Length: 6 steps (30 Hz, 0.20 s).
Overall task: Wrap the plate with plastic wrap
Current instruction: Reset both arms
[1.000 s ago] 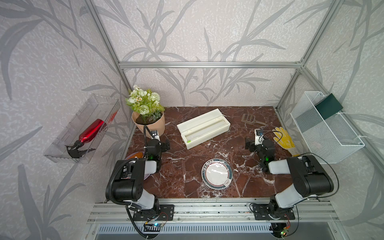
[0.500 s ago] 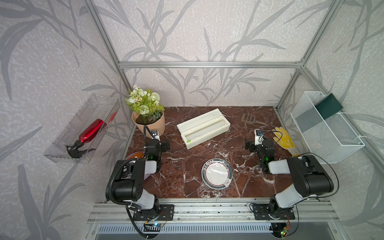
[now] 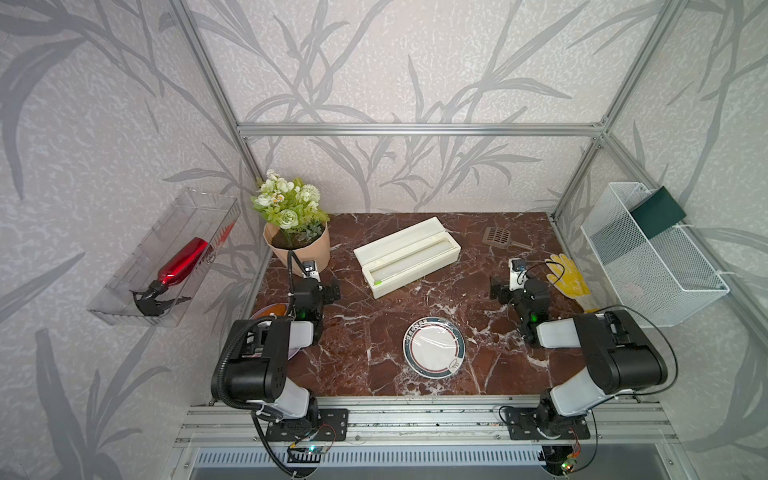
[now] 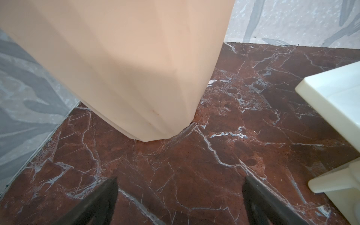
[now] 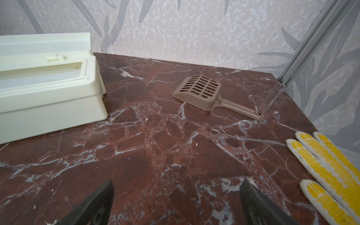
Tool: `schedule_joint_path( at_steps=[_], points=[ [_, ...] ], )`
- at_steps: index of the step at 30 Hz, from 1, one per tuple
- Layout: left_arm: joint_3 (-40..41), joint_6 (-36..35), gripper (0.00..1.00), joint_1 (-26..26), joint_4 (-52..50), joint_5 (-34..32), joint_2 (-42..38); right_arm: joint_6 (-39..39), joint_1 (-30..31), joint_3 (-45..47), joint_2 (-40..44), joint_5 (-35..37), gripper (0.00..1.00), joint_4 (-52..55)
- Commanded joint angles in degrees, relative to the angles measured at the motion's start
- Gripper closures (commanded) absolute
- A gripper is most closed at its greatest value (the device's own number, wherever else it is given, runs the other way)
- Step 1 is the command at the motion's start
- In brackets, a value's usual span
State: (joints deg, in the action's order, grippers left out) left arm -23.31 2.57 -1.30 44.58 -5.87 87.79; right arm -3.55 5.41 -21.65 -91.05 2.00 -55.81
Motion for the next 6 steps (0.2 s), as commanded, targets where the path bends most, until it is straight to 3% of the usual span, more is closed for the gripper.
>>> schedule_joint_path(
  at_steps=[1, 6],
  points=[
    [-0.6, -0.3, 0.01, 0.0, 0.6, 0.4, -0.6, -0.5, 0.1, 0.3, 0.3, -0.3, 0.01, -0.1],
    [-0.5, 0.0, 0.01, -0.3, 0.7, 0.6, -0.6, -0.5, 0.1, 0.3, 0.3, -0.3, 0.01, -0.1]
  ],
)
